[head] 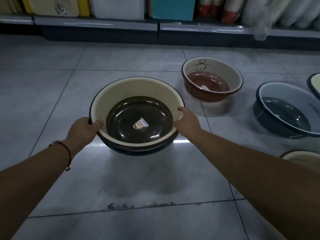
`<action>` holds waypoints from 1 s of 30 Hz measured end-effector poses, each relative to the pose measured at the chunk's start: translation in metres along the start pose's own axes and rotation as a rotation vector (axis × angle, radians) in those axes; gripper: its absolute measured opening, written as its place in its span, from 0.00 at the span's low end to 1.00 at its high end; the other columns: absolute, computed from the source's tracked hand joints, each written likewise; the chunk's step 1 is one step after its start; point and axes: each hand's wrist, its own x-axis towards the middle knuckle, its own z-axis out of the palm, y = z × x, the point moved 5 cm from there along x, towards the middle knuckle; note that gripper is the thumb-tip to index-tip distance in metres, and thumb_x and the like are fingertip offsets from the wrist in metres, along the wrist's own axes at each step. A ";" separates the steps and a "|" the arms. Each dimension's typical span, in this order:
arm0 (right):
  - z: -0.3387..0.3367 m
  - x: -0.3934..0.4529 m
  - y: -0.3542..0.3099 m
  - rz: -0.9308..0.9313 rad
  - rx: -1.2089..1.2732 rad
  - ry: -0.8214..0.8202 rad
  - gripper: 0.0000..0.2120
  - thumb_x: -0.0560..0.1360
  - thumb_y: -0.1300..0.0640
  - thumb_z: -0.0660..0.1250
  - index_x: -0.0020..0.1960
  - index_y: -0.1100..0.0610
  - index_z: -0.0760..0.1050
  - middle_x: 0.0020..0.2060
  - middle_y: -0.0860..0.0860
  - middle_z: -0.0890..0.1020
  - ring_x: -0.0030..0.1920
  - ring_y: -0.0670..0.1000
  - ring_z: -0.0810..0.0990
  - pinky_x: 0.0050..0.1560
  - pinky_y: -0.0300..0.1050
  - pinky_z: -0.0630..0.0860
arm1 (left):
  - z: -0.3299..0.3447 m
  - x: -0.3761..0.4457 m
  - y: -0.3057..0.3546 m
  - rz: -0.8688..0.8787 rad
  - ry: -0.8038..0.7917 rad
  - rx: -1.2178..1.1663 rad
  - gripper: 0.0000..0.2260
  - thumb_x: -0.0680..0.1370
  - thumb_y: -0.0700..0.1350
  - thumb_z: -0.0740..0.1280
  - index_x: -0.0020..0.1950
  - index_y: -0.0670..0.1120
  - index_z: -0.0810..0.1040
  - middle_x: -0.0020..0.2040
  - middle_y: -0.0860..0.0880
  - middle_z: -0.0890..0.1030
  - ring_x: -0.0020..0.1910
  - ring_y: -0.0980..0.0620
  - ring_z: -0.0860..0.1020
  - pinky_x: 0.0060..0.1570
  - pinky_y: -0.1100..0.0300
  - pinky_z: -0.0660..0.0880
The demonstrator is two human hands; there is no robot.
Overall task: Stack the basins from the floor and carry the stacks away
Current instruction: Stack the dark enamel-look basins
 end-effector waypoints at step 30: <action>-0.020 0.000 0.051 -0.214 -0.376 -0.157 0.31 0.76 0.45 0.68 0.76 0.49 0.60 0.68 0.49 0.73 0.66 0.52 0.73 0.61 0.49 0.74 | 0.099 -0.042 0.081 0.614 -0.127 0.575 0.30 0.79 0.57 0.63 0.78 0.48 0.62 0.77 0.40 0.62 0.74 0.40 0.64 0.72 0.43 0.62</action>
